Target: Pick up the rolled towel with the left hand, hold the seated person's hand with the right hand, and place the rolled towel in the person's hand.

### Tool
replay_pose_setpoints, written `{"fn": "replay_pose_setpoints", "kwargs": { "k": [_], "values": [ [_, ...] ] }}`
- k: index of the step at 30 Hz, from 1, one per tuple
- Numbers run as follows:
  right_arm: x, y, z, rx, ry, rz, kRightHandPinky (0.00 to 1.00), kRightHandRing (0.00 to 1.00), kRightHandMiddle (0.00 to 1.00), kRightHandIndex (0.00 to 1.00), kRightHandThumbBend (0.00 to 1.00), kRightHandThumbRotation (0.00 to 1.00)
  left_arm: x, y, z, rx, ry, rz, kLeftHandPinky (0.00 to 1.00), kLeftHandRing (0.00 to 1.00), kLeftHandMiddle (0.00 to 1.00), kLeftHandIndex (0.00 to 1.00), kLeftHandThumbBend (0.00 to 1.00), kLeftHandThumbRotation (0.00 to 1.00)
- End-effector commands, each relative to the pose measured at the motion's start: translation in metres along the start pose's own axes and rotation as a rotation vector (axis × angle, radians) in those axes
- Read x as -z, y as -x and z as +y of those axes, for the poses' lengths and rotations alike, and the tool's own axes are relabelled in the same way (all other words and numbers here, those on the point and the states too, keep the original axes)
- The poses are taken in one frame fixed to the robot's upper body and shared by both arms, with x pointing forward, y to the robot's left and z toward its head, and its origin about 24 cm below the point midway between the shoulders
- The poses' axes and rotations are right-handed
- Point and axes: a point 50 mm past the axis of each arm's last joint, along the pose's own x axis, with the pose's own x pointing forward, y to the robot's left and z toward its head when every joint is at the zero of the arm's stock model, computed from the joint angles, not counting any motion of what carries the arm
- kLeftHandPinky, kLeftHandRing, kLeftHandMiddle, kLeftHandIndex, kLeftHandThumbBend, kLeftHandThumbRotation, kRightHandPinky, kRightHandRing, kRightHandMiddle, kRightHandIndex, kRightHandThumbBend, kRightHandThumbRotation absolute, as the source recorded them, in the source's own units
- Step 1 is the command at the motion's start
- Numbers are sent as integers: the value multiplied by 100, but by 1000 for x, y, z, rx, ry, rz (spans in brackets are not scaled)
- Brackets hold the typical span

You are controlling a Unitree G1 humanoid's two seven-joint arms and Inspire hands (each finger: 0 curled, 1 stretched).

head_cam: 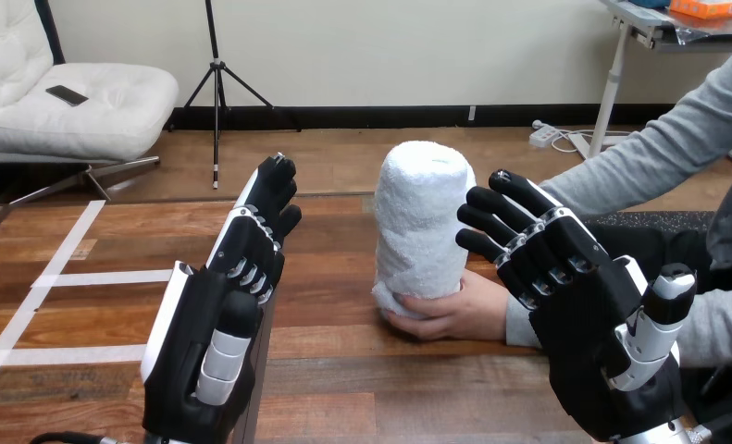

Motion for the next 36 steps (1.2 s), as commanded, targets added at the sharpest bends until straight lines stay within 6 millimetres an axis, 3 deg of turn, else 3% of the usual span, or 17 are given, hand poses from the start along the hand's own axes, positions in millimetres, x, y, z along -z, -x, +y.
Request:
{"fn": "replay_pose_setpoints", "kwargs": {
  "k": [1,36],
  "values": [
    [-9,-11,3,-28,20,-64,85,85,83,84,99,100,-5,-10,0,6,-2,-56,96,99,97,96,91,93],
    [-10,-9,2,-24,14,-61,84,85,84,84,100,100,-6,-10,-2,3,9,-56,94,98,97,95,89,94]
  ]
}}
